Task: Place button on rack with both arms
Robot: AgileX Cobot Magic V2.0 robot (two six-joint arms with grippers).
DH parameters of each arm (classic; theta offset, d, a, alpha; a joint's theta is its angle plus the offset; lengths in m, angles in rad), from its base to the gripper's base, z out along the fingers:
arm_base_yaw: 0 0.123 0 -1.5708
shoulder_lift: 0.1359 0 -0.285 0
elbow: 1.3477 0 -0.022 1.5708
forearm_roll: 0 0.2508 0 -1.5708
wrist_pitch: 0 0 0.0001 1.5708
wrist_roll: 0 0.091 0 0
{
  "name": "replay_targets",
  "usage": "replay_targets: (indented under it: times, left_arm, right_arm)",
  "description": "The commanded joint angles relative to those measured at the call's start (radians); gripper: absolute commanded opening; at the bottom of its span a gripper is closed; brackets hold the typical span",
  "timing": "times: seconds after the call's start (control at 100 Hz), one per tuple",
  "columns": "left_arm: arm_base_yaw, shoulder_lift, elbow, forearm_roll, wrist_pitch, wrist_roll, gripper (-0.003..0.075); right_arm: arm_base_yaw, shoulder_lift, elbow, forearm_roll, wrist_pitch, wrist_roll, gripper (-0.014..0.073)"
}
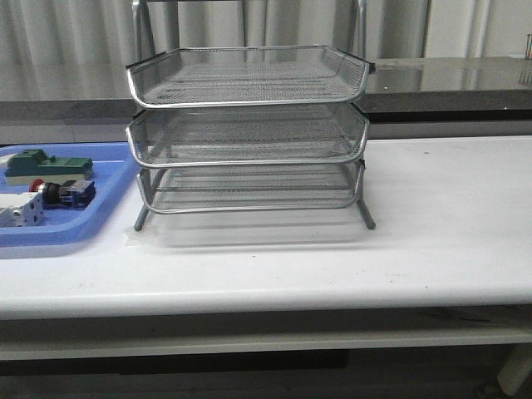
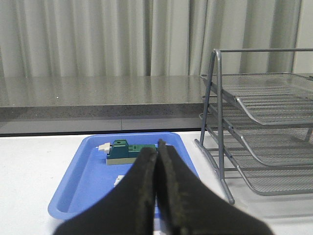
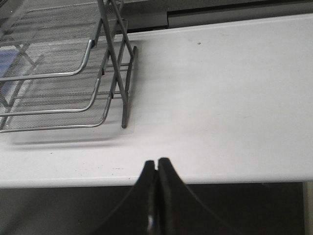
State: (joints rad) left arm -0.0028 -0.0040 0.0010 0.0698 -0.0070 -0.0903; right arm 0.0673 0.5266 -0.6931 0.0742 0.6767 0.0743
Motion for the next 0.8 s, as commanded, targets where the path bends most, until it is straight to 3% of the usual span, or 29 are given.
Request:
replay_targets:
  times: [0.0,0.25,0.56,0.79]
  left_arm:
    - [0.003,-0.034,0.046,-0.008,-0.085,-0.011,-0.0020]
    - [0.003,-0.034,0.046,-0.008,-0.085,-0.011,-0.0020]
    - [0.003,-0.034,0.046,-0.008,-0.085,-0.011,-0.0020]
    - [0.003,-0.034,0.046,-0.008,-0.085,-0.011,-0.0020]
  right_arm:
    - [-0.008,0.080,-0.062,0.008,-0.063,0.002,-0.0059]
    - [-0.008,0.247,-0.062,0.131,-0.129,0.002,-0.0036]
    - [0.035,0.443,-0.062,0.337,-0.256,-0.020,0.0285]
    - [0.138,0.619,-0.063,0.417,-0.416,-0.022,0.0311]
